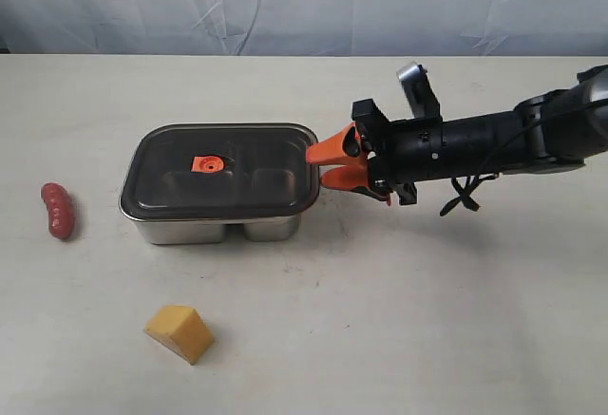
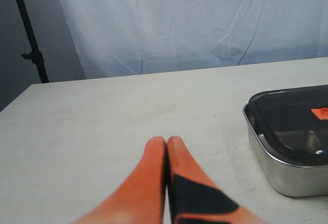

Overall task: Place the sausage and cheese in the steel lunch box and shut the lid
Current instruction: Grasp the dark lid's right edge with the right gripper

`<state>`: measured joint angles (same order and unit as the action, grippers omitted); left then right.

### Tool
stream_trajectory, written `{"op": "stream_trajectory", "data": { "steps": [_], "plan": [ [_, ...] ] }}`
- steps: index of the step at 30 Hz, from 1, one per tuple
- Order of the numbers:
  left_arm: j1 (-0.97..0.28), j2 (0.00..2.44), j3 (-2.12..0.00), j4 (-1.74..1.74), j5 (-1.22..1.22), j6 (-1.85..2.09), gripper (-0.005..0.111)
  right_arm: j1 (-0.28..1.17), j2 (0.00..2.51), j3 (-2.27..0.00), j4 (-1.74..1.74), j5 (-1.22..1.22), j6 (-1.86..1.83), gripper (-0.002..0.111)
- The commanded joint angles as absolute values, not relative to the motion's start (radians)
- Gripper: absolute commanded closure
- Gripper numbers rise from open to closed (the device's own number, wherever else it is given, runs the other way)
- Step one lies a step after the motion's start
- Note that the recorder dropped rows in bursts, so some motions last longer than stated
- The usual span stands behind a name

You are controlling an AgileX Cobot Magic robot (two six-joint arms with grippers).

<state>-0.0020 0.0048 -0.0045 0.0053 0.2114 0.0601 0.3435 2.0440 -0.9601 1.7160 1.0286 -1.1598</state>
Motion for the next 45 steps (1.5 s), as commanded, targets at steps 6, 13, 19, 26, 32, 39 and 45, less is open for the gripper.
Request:
{"op": "stream_trajectory", "data": {
  "steps": [6, 13, 19, 26, 32, 39, 45],
  "plan": [
    [-0.005, 0.000, 0.000, 0.006, 0.206, 0.060, 0.106, 0.361, 2.059, -1.005, 1.722, 0.988, -1.163, 0.057],
    [-0.025, 0.000, 0.000, 0.006, 0.205, 0.060, 0.106, 0.351, 2.059, -1.005, 1.652, 0.893, -1.105, 0.057],
    [-0.025, 0.000, 0.000, 0.006, 0.205, 0.060, 0.106, 0.356, 2.059, -1.005, 1.656, 0.903, -1.103, 0.057],
    [-0.025, 0.000, 0.000, 0.006, 0.205, 0.060, 0.106, 0.420, 2.064, -1.005, 1.665, 0.850, -1.103, 0.057],
    [-0.025, 0.000, 0.000, 0.006, 0.205, 0.060, 0.106, 0.420, 2.064, -1.005, 1.694, 0.836, -1.101, 0.063],
    [-0.025, 0.000, 0.000, 0.006, 0.205, 0.060, 0.106, 0.420, 2.064, -1.005, 1.694, 0.845, -1.101, 0.094],
    [-0.025, 0.000, 0.000, 0.006, 0.205, 0.060, 0.106, 0.420, 2.060, -1.005, 1.694, 0.887, -1.101, 0.103]
  ]
}}
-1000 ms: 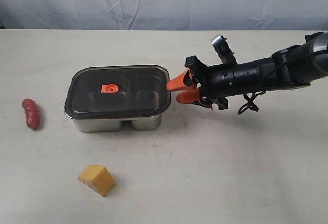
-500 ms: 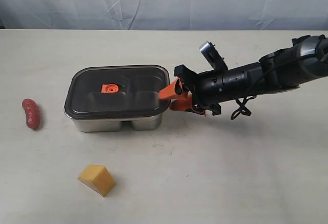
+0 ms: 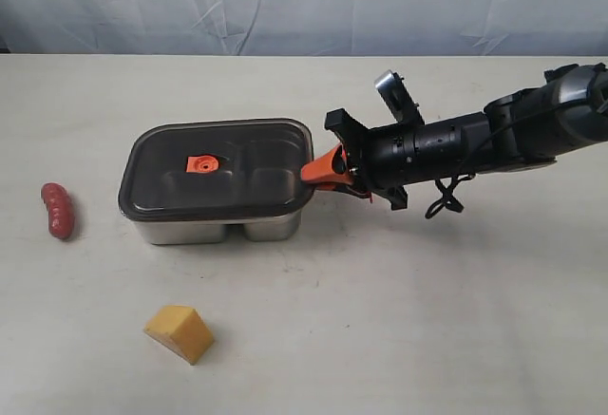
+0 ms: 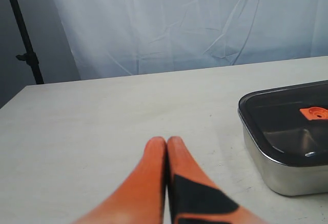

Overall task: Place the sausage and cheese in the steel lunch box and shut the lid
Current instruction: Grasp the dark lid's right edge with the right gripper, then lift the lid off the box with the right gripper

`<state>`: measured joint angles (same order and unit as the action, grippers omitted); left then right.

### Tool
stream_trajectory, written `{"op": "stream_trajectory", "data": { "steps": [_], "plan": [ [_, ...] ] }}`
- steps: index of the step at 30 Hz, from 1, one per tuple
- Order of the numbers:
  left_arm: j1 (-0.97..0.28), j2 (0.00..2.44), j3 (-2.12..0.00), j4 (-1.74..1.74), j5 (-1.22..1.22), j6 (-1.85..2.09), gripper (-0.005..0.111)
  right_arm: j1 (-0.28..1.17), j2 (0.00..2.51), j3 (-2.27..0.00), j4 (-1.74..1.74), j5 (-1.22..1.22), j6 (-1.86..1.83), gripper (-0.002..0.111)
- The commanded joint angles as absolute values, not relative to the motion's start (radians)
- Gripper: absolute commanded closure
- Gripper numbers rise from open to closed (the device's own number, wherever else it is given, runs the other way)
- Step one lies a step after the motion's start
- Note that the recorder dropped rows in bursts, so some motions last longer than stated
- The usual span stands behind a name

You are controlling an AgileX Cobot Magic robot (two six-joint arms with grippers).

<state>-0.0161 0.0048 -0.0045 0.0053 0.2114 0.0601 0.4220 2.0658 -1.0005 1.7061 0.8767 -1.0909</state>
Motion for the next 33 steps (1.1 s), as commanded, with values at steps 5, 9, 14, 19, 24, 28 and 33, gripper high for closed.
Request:
{"op": "stream_trajectory", "data": {
  "steps": [5, 9, 14, 19, 24, 28, 33],
  "plan": [
    [-0.025, 0.000, 0.000, 0.006, 0.205, 0.060, 0.106, 0.420, 2.038, -1.005, 1.694, 0.900, -1.101, 0.103],
    [-0.025, 0.000, 0.000, 0.006, 0.205, 0.060, 0.106, 0.420, 2.009, -1.005, 1.694, 0.902, -1.101, 0.104],
    [-0.025, 0.000, 0.000, 0.006, 0.205, 0.060, 0.106, 0.420, 1.973, -1.005, 1.694, 0.895, -1.101, 0.109],
    [-0.024, 0.000, 0.000, 0.006, 0.201, 0.060, 0.106, 0.420, 1.927, -1.005, 1.694, 0.887, -1.107, 0.109],
    [-0.024, 0.000, 0.000, 0.006, 0.201, 0.060, 0.106, 0.420, 1.867, -1.006, 1.694, 0.906, -1.128, 0.109],
    [-0.024, 0.000, 0.000, 0.006, 0.201, 0.060, 0.106, 0.420, 1.850, -1.018, 1.690, 0.990, -1.129, 0.109],
    [-0.024, 0.000, 0.000, 0.006, 0.201, 0.060, 0.106, 0.418, 1.801, -1.025, 1.713, 0.965, -1.168, 0.109]
  ]
}}
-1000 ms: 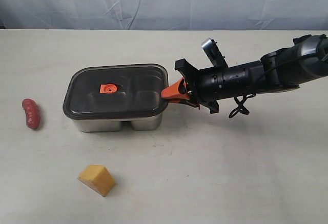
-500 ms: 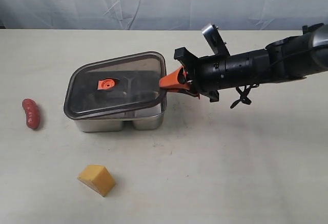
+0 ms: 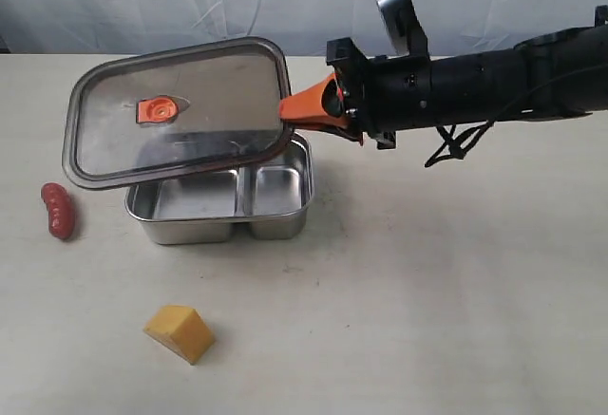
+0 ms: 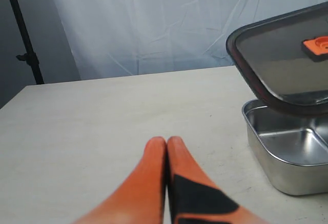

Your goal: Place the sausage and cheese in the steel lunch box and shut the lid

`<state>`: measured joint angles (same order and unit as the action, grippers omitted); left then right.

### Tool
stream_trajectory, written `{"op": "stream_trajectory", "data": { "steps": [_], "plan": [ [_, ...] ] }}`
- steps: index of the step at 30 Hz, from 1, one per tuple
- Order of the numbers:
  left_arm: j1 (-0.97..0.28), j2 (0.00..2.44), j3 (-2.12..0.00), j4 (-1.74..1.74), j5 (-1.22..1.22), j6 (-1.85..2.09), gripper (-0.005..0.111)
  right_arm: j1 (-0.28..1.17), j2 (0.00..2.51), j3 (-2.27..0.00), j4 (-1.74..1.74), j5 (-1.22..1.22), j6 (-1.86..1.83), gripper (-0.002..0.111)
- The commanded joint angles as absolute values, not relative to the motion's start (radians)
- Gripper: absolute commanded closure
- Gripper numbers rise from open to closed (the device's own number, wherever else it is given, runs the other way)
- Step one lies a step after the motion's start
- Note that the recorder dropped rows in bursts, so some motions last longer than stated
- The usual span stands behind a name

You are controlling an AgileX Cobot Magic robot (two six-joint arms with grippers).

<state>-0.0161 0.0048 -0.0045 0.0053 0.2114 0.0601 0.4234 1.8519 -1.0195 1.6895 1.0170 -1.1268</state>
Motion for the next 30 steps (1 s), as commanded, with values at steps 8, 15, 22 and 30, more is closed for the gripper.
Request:
{"op": "stream_trajectory", "data": {
  "steps": [8, 15, 22, 30],
  "plan": [
    [-0.024, 0.000, 0.000, 0.006, 0.201, 0.060, 0.106, 0.409, 1.430, -1.032, 0.841, 0.332, -1.172, 0.109],
    [-0.024, 0.000, 0.000, 0.006, 0.201, 0.060, 0.106, 0.412, 1.372, -1.032, 0.077, 0.596, -1.050, 0.109],
    [-0.024, 0.000, 0.000, 0.006, 0.201, 0.060, 0.106, 0.603, 1.401, -0.937, -0.105, 0.762, -0.835, 0.109],
    [-0.024, 0.000, 0.000, 0.006, 0.201, 0.060, 0.106, 0.738, 1.481, -0.844, 0.224, 0.807, -0.832, 0.095]
  ]
}}
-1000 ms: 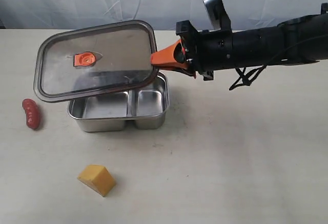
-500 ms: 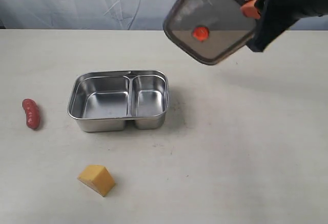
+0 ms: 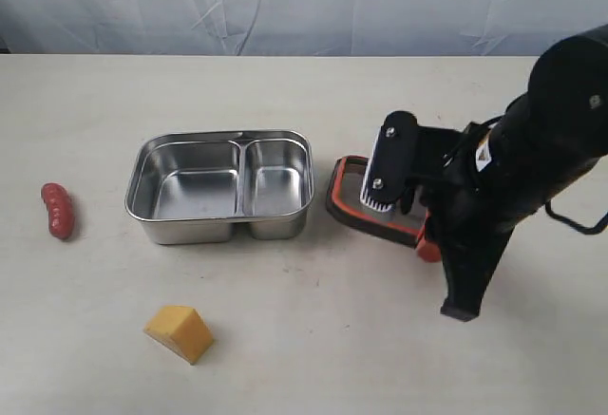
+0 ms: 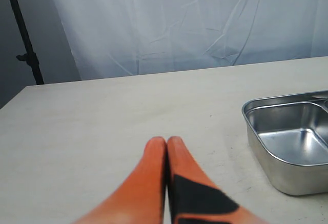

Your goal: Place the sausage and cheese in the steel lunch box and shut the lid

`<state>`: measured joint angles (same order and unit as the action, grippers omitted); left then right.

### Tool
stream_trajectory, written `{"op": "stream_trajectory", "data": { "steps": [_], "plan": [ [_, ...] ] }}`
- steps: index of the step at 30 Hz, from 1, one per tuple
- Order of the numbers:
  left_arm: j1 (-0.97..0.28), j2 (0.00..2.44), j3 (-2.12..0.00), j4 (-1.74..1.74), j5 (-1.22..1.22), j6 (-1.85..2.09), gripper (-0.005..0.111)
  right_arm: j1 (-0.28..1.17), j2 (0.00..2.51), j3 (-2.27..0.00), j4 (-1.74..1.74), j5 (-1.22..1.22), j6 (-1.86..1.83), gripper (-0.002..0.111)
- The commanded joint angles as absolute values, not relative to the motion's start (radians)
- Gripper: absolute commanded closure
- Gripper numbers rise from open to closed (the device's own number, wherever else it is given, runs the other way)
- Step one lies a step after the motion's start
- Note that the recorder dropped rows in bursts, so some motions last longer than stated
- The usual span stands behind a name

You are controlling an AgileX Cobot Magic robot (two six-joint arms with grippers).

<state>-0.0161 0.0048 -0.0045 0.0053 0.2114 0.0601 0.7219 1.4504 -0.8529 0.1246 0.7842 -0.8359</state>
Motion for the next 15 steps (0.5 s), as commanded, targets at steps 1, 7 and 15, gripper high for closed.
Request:
{"op": "stream_trajectory", "data": {
  "steps": [1, 7, 15],
  "plan": [
    [-0.024, 0.000, 0.000, 0.006, 0.201, 0.060, 0.106, 0.738, 1.490, -0.844, 0.241, 0.817, -0.832, 0.086],
    [-0.024, 0.000, 0.000, 0.006, 0.201, 0.060, 0.106, 0.740, 1.495, -0.844, 0.310, 0.844, -0.815, 0.052],
    [-0.022, 0.000, 0.000, 0.006, 0.201, 0.060, 0.106, 0.740, 1.401, -0.844, 0.411, 0.844, -0.703, 0.089]
  ]
}}
